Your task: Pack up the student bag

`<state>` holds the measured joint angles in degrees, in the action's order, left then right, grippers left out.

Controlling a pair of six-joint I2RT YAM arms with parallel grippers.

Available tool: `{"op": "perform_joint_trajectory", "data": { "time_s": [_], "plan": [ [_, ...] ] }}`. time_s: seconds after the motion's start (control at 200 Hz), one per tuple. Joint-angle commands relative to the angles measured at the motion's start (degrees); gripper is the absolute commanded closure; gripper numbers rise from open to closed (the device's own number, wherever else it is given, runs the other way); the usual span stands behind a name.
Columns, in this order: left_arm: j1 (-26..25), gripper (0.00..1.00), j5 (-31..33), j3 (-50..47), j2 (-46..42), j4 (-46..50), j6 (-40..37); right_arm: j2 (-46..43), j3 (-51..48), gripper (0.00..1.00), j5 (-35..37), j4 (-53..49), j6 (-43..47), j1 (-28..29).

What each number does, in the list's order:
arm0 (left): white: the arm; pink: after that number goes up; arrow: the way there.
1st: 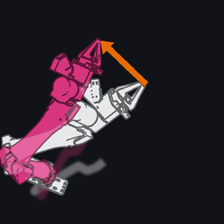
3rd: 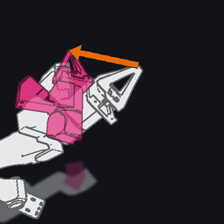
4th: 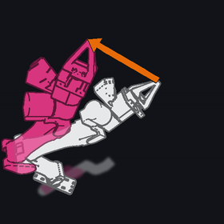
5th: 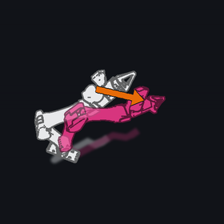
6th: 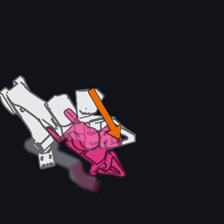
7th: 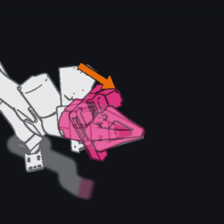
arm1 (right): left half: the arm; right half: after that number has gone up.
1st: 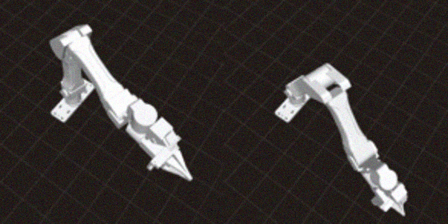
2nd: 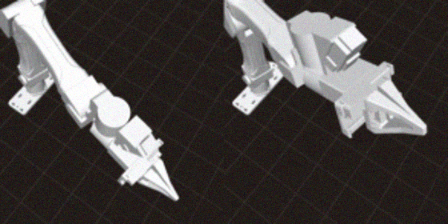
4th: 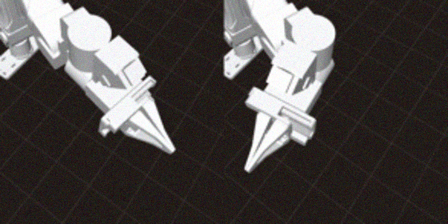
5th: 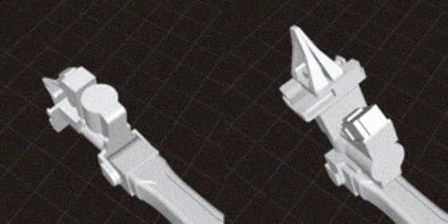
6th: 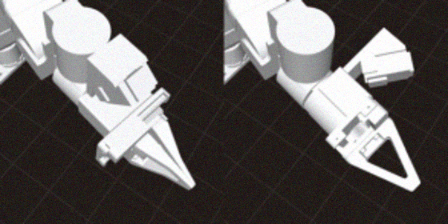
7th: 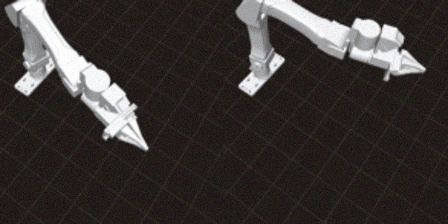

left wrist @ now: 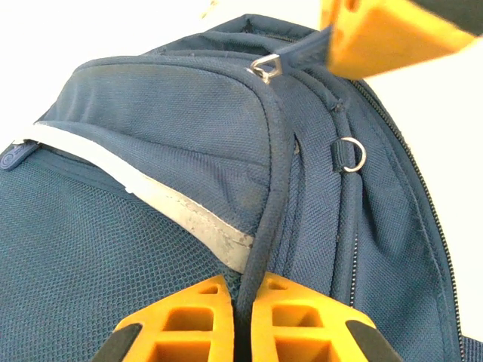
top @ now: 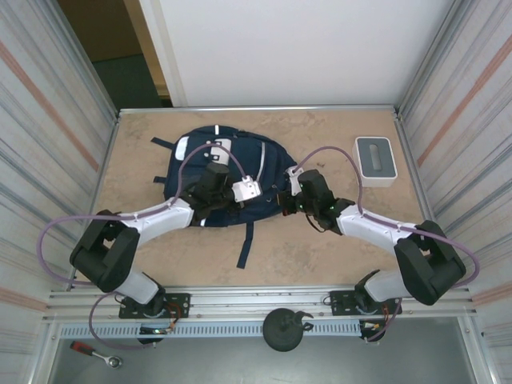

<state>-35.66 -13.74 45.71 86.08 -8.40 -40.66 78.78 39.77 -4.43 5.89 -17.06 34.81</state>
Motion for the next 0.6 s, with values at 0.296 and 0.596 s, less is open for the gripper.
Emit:
{"op": "perform_joint_trajectory", "data": {
  "time_s": [0.296, 0.596],
  "plan": [
    [4.06, 1.00, -6.39, -3.87, -4.52, 3.46, -3.71, 4.45, 7.16, 1.00, 7.50, -6.63, -1.42, -4.17],
    [-1.40, 0.48, 0.05, -1.16, -7.63, 7.16, -1.29, 0.46, 2.52, 1.00, 3.74, -0.13, -3.23, 0.40]
  ]
}}
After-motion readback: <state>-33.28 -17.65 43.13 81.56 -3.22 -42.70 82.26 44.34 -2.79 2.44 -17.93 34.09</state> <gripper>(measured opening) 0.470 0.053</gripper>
